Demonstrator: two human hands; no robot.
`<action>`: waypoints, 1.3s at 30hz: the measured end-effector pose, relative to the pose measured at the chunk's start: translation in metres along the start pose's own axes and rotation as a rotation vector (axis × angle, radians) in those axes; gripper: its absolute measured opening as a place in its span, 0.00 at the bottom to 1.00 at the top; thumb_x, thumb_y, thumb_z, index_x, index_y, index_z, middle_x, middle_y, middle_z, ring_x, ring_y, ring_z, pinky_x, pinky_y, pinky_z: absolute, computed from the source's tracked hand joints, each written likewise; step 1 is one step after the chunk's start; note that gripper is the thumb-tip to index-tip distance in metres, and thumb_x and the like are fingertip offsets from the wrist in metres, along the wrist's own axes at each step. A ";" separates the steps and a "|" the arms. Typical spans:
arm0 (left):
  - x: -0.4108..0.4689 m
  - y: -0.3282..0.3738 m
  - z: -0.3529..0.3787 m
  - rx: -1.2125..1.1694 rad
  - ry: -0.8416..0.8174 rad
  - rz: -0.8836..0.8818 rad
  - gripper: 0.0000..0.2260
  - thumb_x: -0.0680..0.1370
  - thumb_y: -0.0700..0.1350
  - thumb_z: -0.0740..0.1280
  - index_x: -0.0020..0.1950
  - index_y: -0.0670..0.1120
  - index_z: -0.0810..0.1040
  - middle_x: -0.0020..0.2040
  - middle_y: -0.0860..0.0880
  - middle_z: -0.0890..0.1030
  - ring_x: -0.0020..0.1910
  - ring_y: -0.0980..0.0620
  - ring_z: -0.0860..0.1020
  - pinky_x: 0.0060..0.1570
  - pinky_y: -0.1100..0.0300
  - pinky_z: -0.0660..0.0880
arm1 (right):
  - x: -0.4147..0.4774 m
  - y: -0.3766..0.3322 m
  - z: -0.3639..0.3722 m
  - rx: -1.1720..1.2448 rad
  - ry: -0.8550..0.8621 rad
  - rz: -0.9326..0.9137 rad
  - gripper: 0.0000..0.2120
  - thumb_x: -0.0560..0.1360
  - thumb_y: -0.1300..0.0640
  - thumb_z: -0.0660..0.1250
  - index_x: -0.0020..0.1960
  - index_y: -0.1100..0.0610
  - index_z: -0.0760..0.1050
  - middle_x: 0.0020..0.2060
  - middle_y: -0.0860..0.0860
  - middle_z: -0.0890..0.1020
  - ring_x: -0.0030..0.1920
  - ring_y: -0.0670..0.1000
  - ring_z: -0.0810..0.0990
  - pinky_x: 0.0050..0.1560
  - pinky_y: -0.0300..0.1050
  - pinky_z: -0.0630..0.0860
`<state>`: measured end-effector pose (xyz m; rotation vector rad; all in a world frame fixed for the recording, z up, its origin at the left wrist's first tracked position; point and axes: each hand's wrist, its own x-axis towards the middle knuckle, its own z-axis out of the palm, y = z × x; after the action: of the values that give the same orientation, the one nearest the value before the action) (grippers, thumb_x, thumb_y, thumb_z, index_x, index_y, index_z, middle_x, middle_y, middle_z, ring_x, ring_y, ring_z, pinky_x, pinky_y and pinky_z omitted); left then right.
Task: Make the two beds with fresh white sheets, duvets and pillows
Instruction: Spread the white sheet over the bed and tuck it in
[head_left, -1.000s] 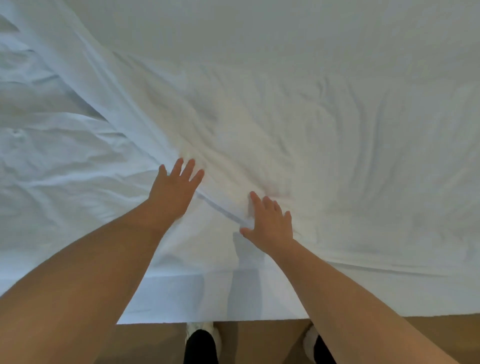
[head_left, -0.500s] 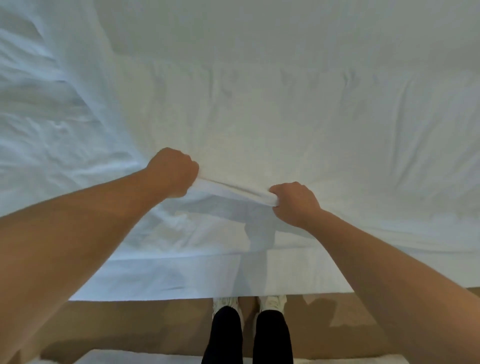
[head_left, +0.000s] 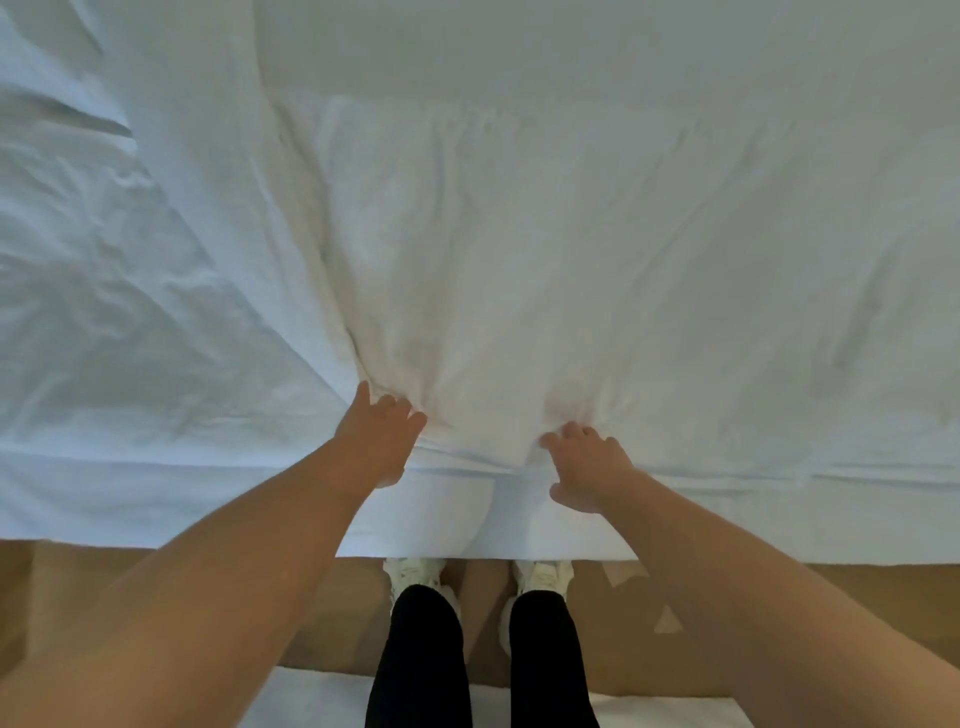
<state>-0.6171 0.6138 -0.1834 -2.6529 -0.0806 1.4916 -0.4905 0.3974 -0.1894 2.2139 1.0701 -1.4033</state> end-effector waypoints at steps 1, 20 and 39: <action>-0.005 -0.010 0.000 0.041 0.005 0.002 0.27 0.78 0.44 0.62 0.75 0.48 0.58 0.72 0.46 0.65 0.72 0.46 0.63 0.73 0.39 0.50 | -0.002 -0.007 0.001 0.017 -0.008 -0.009 0.28 0.76 0.56 0.63 0.74 0.52 0.61 0.67 0.54 0.67 0.66 0.56 0.69 0.62 0.51 0.68; 0.001 -0.261 0.012 0.429 0.032 0.023 0.21 0.79 0.41 0.61 0.72 0.44 0.62 0.49 0.48 0.77 0.51 0.49 0.78 0.45 0.61 0.70 | 0.093 -0.279 -0.097 0.424 0.483 0.032 0.14 0.74 0.66 0.61 0.58 0.56 0.66 0.40 0.51 0.72 0.41 0.57 0.73 0.39 0.46 0.65; -0.068 -0.223 0.113 0.408 -0.181 0.027 0.26 0.79 0.48 0.63 0.76 0.49 0.60 0.72 0.49 0.67 0.73 0.47 0.63 0.72 0.35 0.40 | 0.052 -0.290 -0.001 0.149 0.005 -0.081 0.33 0.73 0.56 0.67 0.75 0.50 0.58 0.70 0.56 0.65 0.69 0.60 0.66 0.66 0.58 0.65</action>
<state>-0.7483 0.8361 -0.1596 -2.2064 0.2235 1.5572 -0.6883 0.6154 -0.1973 2.3014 1.1008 -1.5597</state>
